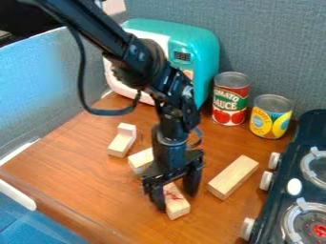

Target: Put the rectangle block with the red stain on top of the plain rectangle block

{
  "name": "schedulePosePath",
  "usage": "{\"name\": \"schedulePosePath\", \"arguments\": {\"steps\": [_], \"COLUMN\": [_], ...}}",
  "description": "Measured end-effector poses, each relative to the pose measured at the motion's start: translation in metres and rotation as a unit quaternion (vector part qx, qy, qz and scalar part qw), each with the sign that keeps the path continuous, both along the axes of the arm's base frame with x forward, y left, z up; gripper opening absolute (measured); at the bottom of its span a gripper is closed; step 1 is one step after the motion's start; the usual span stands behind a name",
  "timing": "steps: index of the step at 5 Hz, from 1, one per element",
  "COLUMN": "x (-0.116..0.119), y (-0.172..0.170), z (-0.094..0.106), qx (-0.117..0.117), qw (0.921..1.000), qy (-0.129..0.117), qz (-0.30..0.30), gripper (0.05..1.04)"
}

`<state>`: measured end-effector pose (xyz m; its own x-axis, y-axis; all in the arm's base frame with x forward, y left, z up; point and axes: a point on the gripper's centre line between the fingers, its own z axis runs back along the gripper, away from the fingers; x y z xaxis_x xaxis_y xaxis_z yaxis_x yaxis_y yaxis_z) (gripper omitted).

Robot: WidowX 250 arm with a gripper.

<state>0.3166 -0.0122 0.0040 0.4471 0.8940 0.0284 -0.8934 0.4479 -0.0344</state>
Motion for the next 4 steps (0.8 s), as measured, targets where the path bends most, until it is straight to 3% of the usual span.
{"name": "schedulePosePath", "arguments": {"steps": [1, 2, 3, 4], "x": [0.002, -0.002, -0.009, -0.013], "y": [0.0, 0.002, 0.007, 0.006], "z": [0.0, 0.002, 0.011, 0.041], "qx": [0.0, 0.007, 0.027, 0.067], "qw": [0.9996, 0.9975, 0.9957, 0.9912], "qy": [0.003, 0.0, 0.0, -0.015], "qz": [-0.027, -0.071, -0.089, -0.113], "gripper": [0.666, 0.555, 0.555, 0.555]}}
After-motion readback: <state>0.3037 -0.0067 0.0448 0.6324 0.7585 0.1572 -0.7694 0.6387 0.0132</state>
